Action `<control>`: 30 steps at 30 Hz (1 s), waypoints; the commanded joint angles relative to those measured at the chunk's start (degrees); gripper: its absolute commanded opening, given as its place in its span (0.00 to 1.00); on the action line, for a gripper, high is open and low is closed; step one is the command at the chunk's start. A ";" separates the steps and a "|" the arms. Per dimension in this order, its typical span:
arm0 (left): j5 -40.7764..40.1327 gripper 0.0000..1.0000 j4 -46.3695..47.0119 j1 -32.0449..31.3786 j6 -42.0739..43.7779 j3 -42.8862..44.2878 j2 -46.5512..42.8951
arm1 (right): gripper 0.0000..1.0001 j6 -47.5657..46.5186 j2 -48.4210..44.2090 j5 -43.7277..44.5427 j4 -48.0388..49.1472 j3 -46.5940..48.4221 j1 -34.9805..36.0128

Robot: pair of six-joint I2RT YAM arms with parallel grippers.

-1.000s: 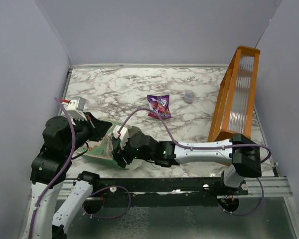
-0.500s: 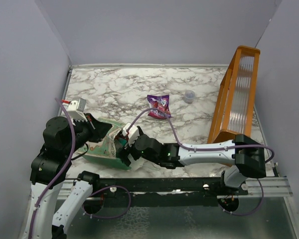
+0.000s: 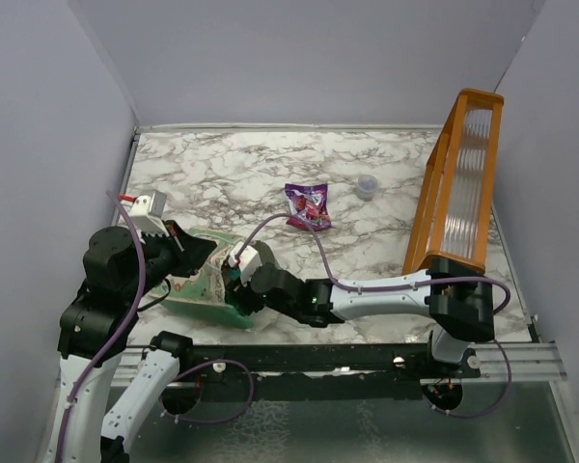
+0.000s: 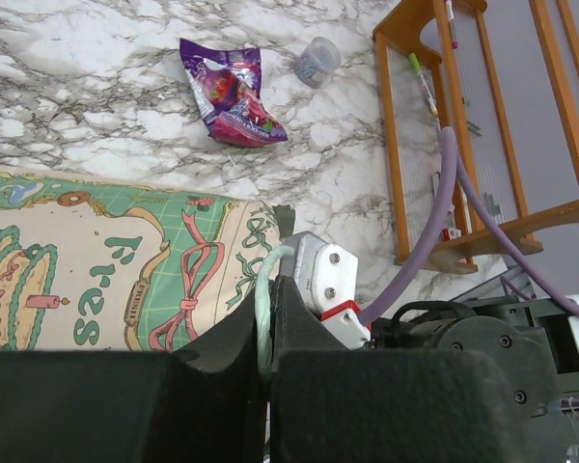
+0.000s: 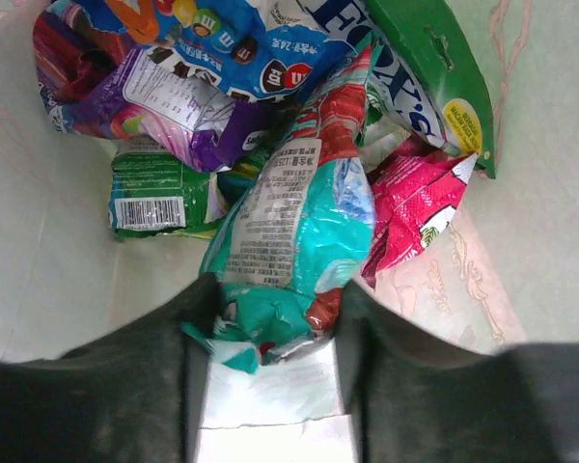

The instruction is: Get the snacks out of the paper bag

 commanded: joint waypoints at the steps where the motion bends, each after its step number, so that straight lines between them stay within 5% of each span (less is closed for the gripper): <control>1: -0.58 0.00 0.30 -0.25 -0.10 1.87 -0.96 | 0.42 -0.85 -0.21 -0.88 3.10 1.95 -0.48; 5: -1.07 0.00 0.11 -0.25 -0.01 1.55 -1.38 | 0.37 -1.16 -2.85 -0.16 1.97 1.36 -0.47; 11: -1.52 0.00 0.39 -0.26 0.16 0.82 -1.62 | 0.13 -1.04 -9.83 -1.00 1.07 -1.29 -0.47; 30: -13.34 0.00 -4.01 -0.22 0.03 5.27 -2.13 | 0.01 -4.64 -28.67 2.72 -6.96 -9.72 -0.41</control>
